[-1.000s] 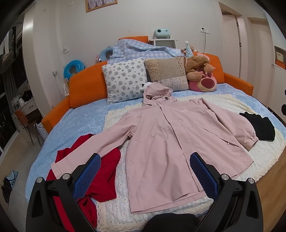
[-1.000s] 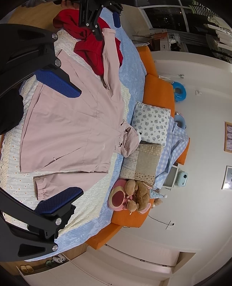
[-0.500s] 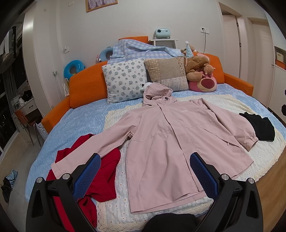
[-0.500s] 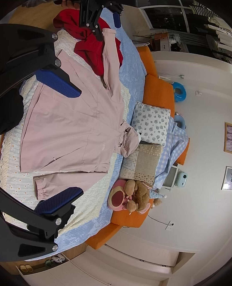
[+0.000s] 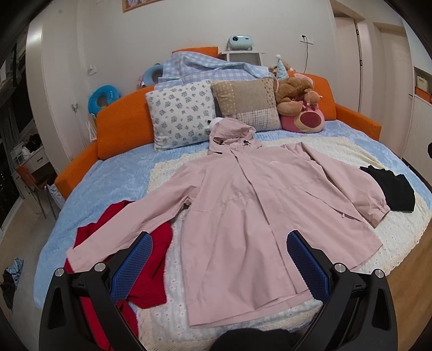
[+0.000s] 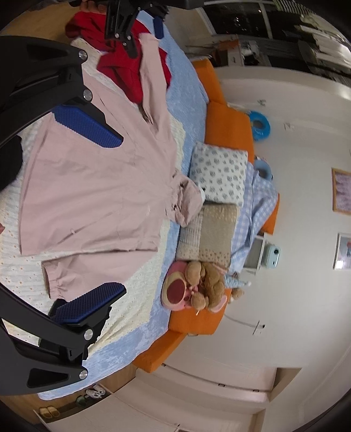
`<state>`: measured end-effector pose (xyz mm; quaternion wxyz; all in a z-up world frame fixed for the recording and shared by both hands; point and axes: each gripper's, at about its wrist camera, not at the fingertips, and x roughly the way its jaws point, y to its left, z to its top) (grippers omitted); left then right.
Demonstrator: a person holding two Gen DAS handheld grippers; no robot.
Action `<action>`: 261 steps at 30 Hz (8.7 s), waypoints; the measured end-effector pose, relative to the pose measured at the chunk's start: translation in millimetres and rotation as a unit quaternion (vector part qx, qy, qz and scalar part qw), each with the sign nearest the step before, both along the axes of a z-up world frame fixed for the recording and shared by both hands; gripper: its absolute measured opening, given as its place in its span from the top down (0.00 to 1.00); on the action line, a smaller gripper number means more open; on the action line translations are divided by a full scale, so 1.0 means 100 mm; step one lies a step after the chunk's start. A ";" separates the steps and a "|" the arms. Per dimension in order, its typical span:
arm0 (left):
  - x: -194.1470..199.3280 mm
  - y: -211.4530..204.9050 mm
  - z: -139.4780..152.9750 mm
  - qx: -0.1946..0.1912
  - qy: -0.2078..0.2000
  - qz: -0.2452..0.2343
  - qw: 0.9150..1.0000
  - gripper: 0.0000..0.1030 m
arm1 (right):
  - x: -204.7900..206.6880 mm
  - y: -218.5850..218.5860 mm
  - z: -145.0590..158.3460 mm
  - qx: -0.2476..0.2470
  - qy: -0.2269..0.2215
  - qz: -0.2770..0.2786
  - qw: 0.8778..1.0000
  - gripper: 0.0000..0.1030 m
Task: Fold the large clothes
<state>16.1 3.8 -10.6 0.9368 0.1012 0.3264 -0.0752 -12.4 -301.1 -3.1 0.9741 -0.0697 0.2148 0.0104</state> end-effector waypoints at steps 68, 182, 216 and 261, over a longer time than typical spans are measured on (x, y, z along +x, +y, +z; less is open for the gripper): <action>1.76 2.90 -0.91 -0.166 0.063 0.270 0.946 0.91 | 1.86 -0.61 -1.34 0.105 0.116 0.123 0.980 0.36; 4.07 -0.66 -2.55 -0.030 0.163 0.051 0.985 0.07 | 1.60 -0.41 -2.70 0.183 0.233 0.217 0.930 0.89; 3.20 -1.12 -2.26 -0.044 0.157 -0.024 0.986 0.21 | 1.32 0.26 -2.31 0.073 0.124 0.251 0.957 0.17; 3.61 -2.72 -1.75 -0.247 0.271 -0.087 0.926 0.10 | 1.33 -2.05 -0.05 0.106 -0.049 0.198 0.973 0.92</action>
